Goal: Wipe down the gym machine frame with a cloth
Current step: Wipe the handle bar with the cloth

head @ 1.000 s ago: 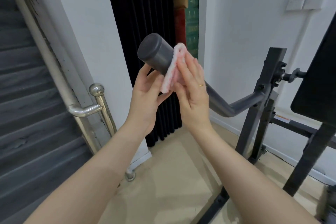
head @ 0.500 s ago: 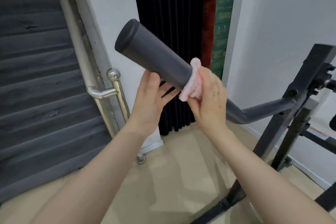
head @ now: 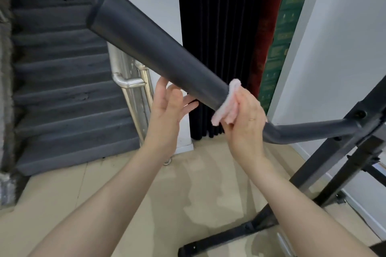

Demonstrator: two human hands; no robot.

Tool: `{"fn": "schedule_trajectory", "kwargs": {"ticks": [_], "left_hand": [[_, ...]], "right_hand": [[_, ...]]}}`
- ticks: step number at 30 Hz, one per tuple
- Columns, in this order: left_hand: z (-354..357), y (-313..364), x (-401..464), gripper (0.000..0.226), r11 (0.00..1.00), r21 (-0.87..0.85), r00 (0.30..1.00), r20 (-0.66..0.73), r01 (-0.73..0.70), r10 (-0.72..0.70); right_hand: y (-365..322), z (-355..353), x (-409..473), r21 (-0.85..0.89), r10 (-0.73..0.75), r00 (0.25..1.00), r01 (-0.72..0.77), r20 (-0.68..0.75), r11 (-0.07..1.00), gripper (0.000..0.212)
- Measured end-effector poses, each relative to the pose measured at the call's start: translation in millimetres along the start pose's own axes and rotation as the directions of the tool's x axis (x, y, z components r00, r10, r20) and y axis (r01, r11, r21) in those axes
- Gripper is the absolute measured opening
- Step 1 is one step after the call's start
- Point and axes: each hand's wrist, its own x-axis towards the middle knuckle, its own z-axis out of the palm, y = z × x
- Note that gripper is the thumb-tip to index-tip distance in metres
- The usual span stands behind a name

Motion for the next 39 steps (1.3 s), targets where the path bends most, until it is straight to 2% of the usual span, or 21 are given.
{"fn": "schedule_trajectory", "kwargs": {"ticks": [2, 3, 5, 8, 10, 12, 14, 16, 17, 20, 22, 24, 25, 27, 29, 32, 34, 36, 37, 39], "left_hand": [[6, 0, -1, 0.038, 0.996, 0.085, 1.000, -0.006, -0.022, 0.022], [9, 0, 0, 0.040, 0.993, 0.112, 0.999, 0.001, -0.035, 0.035], [12, -3, 5, 0.039, 0.989, 0.140, 0.999, 0.020, -0.040, 0.038], [13, -3, 12, 0.038, 0.990, 0.136, 0.997, 0.064, -0.044, 0.035], [11, -4, 15, 0.037, 0.992, 0.128, 0.998, 0.059, -0.015, 0.007], [10, -5, 15, 0.041, 0.993, 0.120, 1.000, 0.023, 0.005, -0.008], [9, -7, 13, 0.048, 0.993, 0.112, 1.000, 0.011, 0.027, -0.029], [9, -7, 11, 0.049, 0.992, 0.115, 0.999, 0.013, 0.044, -0.046], [8, -7, 12, 0.049, 0.992, 0.116, 0.999, 0.021, 0.043, -0.045], [7, -9, 15, 0.049, 0.995, 0.094, 0.998, 0.060, 0.024, -0.030], [9, -8, 17, 0.044, 0.996, 0.090, 0.998, 0.057, 0.022, -0.028], [10, -7, 17, 0.044, 0.996, 0.092, 0.998, 0.064, 0.013, -0.019], [10, -8, 16, 0.045, 0.996, 0.093, 0.998, 0.058, 0.007, -0.012], [10, -7, 16, 0.042, 0.995, 0.096, 0.998, 0.056, 0.002, -0.008], [10, -8, 16, 0.041, 0.997, 0.073, 0.997, 0.072, 0.004, -0.009], [9, -14, 13, 0.042, 1.000, -0.005, 0.994, 0.111, 0.014, -0.013], [11, -22, 12, 0.045, 0.997, -0.074, 0.994, 0.107, 0.013, -0.005], [16, -37, 7, 0.052, 0.997, -0.064, 0.990, 0.132, 0.052, -0.043], [18, -48, 3, 0.057, 0.995, -0.025, 0.978, 0.185, 0.100, -0.094], [19, -73, -4, 0.065, 0.971, 0.077, 0.911, 0.335, 0.228, -0.241]], "right_hand": [[16, -13, -13, 0.102, 0.213, 0.972, -0.223, 0.103, 0.969, 0.047], [14, -15, -12, 0.117, 0.256, 0.958, -0.271, 0.126, 0.956, 0.050], [-4, -10, 1, 0.130, 0.192, 0.973, -0.209, 0.132, 0.969, 0.055], [-30, 5, 28, 0.091, -0.043, 0.999, 0.044, -0.004, 0.995, 0.057], [-25, 6, 30, 0.073, -0.103, 0.994, 0.104, -0.019, 0.992, 0.057], [-1, -1, 12, 0.074, -0.062, 0.997, 0.058, 0.046, 0.996, 0.051], [28, -12, -13, 0.051, 0.095, 0.985, -0.103, 0.145, 0.993, 0.053], [46, -21, -29, -0.014, 0.208, 0.963, -0.208, 0.172, 0.978, 0.057], [44, -22, -30, -0.033, 0.212, 0.964, -0.209, 0.162, 0.977, 0.059], [6, -11, 2, 0.087, 0.077, 0.991, -0.087, 0.113, 0.992, 0.054], [-19, 2, 27, 0.068, -0.055, 0.998, 0.053, 0.026, 0.996, 0.046], [-21, 4, 34, 0.055, -0.130, 0.991, 0.127, 0.038, 0.990, 0.050], [-11, 1, 27, 0.068, -0.110, 0.990, 0.104, 0.093, 0.992, 0.052], [22, -11, 2, 0.013, 0.057, 0.979, -0.060, 0.196, 0.998, 0.059], [45, -24, -24, -0.115, 0.182, 0.964, -0.162, 0.192, 0.980, 0.058], [40, -26, -30, -0.175, 0.241, 0.962, -0.218, 0.126, 0.960, 0.046], [19, -17, -14, -0.094, 0.220, 0.969, -0.210, 0.113, 0.973, 0.050], [6, -8, 1, 0.016, 0.135, 0.987, -0.137, 0.089, 0.990, 0.051], [5, -6, 2, 0.036, 0.090, 0.993, -0.093, 0.081, 0.995, 0.051], [18, -9, -8, 0.030, 0.003, 0.992, -0.007, 0.128, 1.000, 0.053]]}}
